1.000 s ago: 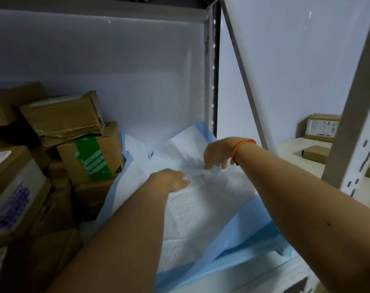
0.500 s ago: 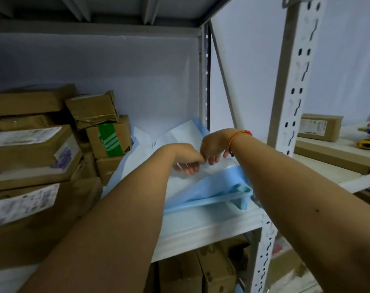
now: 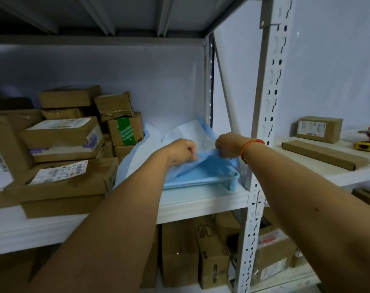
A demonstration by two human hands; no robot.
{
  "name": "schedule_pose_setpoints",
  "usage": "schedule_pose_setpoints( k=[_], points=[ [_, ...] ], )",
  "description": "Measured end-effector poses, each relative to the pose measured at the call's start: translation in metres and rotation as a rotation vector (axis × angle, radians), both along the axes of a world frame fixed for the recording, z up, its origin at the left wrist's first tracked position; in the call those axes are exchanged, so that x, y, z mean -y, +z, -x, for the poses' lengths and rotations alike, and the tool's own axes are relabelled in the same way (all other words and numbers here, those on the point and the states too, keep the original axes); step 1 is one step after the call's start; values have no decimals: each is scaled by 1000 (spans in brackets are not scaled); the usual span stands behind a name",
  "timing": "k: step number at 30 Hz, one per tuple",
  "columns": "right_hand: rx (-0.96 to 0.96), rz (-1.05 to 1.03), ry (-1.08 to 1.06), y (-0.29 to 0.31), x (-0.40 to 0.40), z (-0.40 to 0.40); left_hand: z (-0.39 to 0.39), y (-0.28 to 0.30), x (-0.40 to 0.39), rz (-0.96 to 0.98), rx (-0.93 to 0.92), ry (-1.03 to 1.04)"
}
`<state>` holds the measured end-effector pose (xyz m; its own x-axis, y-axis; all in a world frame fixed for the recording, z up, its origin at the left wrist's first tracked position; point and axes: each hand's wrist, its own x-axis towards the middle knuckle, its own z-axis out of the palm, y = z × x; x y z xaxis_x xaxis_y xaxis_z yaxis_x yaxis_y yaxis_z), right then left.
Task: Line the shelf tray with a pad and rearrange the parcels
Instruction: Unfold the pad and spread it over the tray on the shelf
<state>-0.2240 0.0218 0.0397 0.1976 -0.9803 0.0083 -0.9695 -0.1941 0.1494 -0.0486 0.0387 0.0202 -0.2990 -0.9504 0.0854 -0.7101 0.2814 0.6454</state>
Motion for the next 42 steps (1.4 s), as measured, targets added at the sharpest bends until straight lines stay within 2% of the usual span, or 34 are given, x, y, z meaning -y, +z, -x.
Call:
schedule_pose_setpoints(
  k=[4,7,11,17,20,23,25,27,30,33,36,39,42],
  points=[
    [212,261,92,6,-8,-12,-6,-4,-10,-14,25,36],
    [88,350,168,12,-18,-22,-4,-9,-18,-52,69,18],
    [-180,331,52,14,-30,-19,7,-14,-27,-61,121,-17],
    [-255,99,-129,-1,-41,2,24,-21,-33,-14,214,-42],
    [-298,72,-120,-7,-42,-1,32,-25,-34,-29,250,-43],
    [-321,113,-123,-2,-48,-8,34,-25,-32,-177,67,-20],
    [-285,188,-117,3,-46,-12,29,-21,-27,-199,6,28],
    [-185,246,-121,8,-42,-19,21,-18,-18,-131,63,116],
    [-98,336,-34,5,-26,-32,3,-21,3,47,348,247],
    [-58,165,49,-10,-5,-42,-16,-30,17,31,565,285],
    [-45,-46,60,-29,7,-48,-26,-37,21,-30,705,223],
    [26,-167,47,-39,12,-51,-28,-40,22,-92,734,166],
    [-30,-275,-28,-40,13,-51,-26,-39,19,-184,722,133]
  ],
)
